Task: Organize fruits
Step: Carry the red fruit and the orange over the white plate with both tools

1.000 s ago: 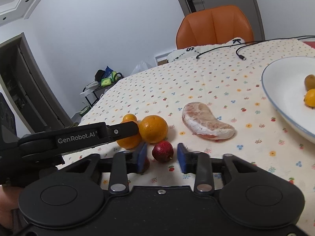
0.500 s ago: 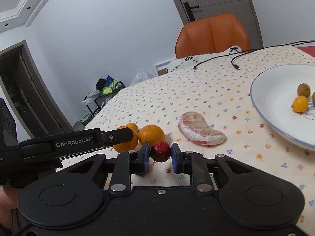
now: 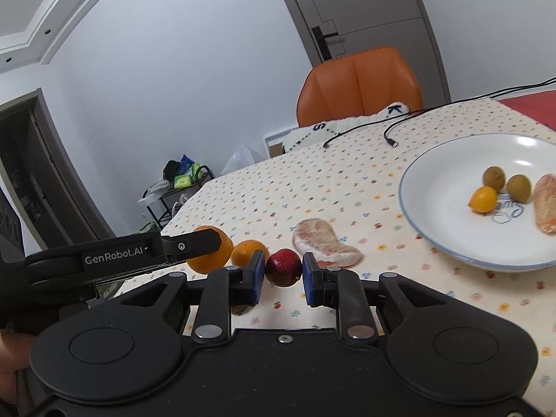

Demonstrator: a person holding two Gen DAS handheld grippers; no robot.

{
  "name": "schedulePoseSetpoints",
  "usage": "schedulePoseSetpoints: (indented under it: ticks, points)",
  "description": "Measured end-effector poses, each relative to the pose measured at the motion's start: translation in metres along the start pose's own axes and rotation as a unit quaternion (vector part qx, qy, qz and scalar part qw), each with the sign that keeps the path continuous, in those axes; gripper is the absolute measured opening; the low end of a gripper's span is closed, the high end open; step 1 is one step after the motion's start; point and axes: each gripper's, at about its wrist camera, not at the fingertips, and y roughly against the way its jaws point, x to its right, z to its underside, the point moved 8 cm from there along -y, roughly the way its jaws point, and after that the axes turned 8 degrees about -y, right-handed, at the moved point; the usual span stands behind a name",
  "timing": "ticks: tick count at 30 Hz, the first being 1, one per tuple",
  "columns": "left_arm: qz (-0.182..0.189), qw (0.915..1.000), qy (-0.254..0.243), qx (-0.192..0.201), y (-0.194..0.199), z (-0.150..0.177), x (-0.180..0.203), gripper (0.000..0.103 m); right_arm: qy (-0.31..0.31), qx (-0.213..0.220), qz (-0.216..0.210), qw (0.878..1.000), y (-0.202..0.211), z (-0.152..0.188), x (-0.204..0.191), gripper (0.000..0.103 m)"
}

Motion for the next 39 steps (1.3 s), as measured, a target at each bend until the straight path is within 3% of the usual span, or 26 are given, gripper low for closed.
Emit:
schedulePoseSetpoints:
  ticks: [39]
  points:
    - [0.072,0.9937,-0.086,0.005,-0.02,-0.004,0.141,0.037,-0.058,0.093,0.065,0.992,0.102,-0.035,0.11,0.022]
